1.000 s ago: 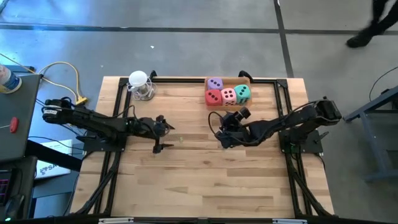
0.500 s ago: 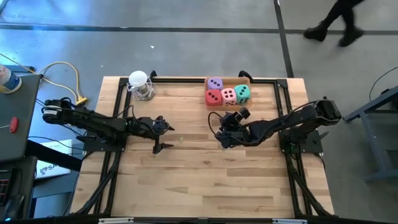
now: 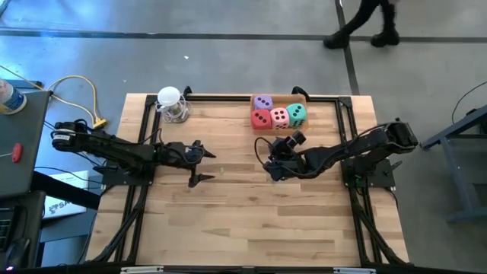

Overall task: Pick & Place Dice
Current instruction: Put the small green die into the orange bin

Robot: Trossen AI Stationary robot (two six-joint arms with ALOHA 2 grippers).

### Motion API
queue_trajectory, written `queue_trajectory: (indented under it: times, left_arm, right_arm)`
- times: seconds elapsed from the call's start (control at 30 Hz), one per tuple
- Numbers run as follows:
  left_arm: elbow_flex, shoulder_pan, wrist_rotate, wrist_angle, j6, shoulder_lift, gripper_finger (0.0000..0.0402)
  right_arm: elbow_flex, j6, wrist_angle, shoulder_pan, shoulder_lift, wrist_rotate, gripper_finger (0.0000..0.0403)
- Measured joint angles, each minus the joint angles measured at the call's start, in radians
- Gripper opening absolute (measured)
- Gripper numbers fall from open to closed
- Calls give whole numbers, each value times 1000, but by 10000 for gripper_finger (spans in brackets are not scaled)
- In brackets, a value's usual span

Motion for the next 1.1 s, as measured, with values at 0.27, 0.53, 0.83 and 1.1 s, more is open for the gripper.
queue_trajectory:
  times: [0.27,0.53,0.83,1.1]
  left_arm:
    - [0,-27,-60,-88,17,0,400]
    - [0,-25,-114,-128,98,0,400]
    - [0,-19,-113,-111,66,90,400]
    - [0,-19,-131,184,132,312,400]
  right_arm:
    - [0,-7,0,0,0,-19,182]
    - [0,-7,1,0,0,-19,182]
    - [0,-4,2,0,0,-33,182]
    - [0,-4,10,0,0,-53,182]
